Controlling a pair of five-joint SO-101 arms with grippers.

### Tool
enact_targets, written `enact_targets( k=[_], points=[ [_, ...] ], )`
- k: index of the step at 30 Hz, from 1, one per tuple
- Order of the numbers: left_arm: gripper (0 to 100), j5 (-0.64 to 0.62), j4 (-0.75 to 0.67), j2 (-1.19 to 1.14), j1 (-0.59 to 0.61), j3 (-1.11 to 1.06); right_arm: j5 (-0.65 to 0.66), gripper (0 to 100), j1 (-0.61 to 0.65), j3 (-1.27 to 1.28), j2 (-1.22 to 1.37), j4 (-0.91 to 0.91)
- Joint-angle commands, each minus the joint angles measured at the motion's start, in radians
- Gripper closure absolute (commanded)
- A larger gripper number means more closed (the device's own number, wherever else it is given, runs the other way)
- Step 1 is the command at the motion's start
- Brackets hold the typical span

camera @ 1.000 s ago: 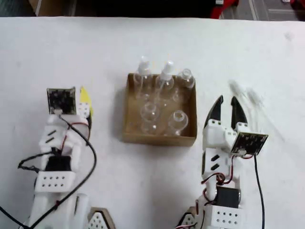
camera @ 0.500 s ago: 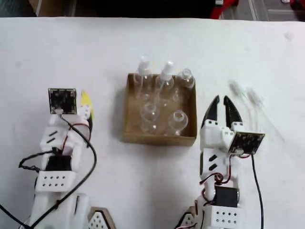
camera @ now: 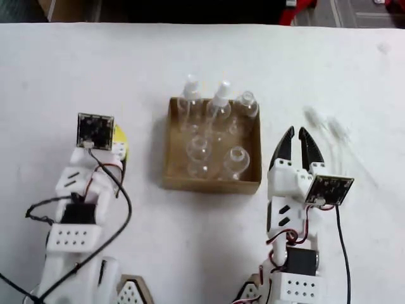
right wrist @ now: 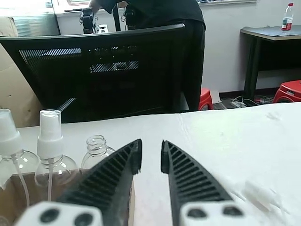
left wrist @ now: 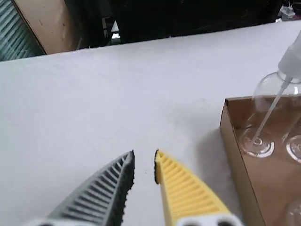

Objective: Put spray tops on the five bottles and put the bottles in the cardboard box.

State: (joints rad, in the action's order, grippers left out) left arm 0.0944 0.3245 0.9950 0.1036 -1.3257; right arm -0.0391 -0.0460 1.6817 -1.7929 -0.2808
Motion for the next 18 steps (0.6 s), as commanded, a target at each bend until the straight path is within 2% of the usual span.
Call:
enact_targets(
  k=[1,7,13,16,18],
  points=[
    [93,0.014,0.017,-0.196,-0.008,0.158,0.009,94.3,-0.007,0.008,-0.002,0.018],
    [93,0.006,0.018,-0.472,-0.012,0.292,0.009,94.2,-0.013,0.008,-0.005,0.025],
    [93,0.006,0.020,-0.483,-0.053,0.292,0.009,94.2,-0.015,0.008,-0.002,0.042],
    [98,0.006,0.015,-0.487,-0.058,0.288,0.011,94.2,-0.016,0.008,-0.002,0.042],
    [97,0.006,-0.003,-0.486,-0.059,0.270,0.037,94.2,-0.030,0.002,-0.002,0.051]
  ],
)
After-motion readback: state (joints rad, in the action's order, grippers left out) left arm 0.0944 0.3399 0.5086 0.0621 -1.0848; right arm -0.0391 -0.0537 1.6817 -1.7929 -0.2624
